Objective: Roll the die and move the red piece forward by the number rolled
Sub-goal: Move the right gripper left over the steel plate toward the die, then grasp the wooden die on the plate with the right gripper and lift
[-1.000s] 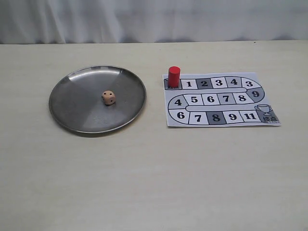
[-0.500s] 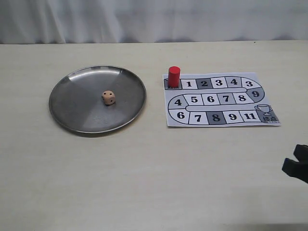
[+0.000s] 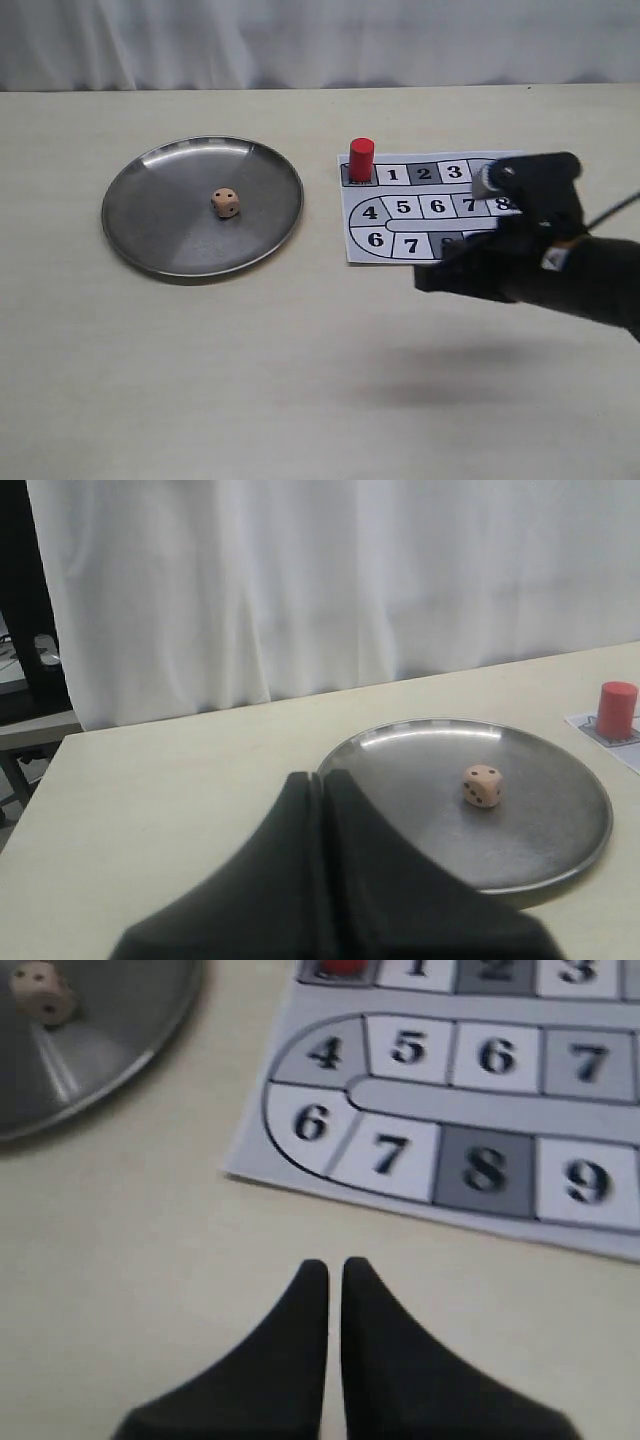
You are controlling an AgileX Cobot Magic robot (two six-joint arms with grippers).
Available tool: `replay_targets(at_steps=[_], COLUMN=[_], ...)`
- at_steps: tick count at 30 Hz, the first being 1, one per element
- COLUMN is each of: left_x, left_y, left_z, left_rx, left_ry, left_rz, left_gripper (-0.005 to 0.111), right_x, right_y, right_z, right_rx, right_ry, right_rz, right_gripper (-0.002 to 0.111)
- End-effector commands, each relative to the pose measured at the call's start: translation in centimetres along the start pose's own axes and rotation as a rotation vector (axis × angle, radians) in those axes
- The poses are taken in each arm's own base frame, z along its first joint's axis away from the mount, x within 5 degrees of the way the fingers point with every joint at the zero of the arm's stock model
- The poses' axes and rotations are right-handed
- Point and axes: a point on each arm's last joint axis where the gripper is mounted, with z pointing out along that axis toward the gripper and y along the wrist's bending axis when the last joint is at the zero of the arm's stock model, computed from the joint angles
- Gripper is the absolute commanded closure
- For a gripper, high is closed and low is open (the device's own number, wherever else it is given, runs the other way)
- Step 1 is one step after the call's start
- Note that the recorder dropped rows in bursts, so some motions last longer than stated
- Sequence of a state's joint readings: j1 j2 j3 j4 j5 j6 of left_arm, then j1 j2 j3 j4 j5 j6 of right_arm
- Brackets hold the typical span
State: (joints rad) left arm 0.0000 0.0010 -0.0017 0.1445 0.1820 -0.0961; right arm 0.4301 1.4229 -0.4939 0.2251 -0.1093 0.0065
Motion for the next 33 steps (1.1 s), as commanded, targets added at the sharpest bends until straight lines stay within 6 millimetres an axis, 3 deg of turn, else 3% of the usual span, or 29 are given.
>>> replay_targets(at_steps=[1,6,10,15,26,28,30,31,33], left_x=[0.0,0.0,0.0,0.0,0.0,0.0,0.0,0.0,0.0], left_y=[0.0,0.0,0.0,0.0,0.0,0.0,0.0,0.0,0.0], left_z=[0.0,0.0,0.0,0.0,0.0,0.0,0.0,0.0,0.0], left_rx=[0.002,0.002,0.002,0.002,0.002,0.002,0.002,0.002,0.002], left_ry=[-0.008,-0.008,-0.008,-0.008,-0.008,-0.008,-0.008,-0.008,-0.008], left_rz=[-0.007,-0.007,-0.007,-0.007,-0.007,-0.007,-0.007,-0.007,-0.007], left_gripper=[0.107,0.107,0.107,0.107,0.107,0.107,0.107,0.107,0.107], right_x=[-3.0,-6.9,-9.0,-11.0,-11.1,-10.6,-10.5,-10.6,-11.3], right_y=[2.6,5.8,9.2,12.5,14.3,14.6,14.6,14.6,14.8], right_z=[4.0,8.7,12.0,16.4,23.8,24.9,25.2,24.9,24.1], right_rx=[-0.044,-0.093,-0.142,-0.188,-0.208,-0.215,-0.219,-0.221,-0.227], right_ry=[0.079,0.14,0.118,0.106,0.187,0.187,0.192,0.213,0.241], right_rz=[-0.061,-0.095,-0.205,-0.314,-0.384,-0.422,-0.448,-0.45,-0.455], right_gripper=[0.091,0.057,0.041,0.039,0.039,0.042,0.061,0.079,0.096])
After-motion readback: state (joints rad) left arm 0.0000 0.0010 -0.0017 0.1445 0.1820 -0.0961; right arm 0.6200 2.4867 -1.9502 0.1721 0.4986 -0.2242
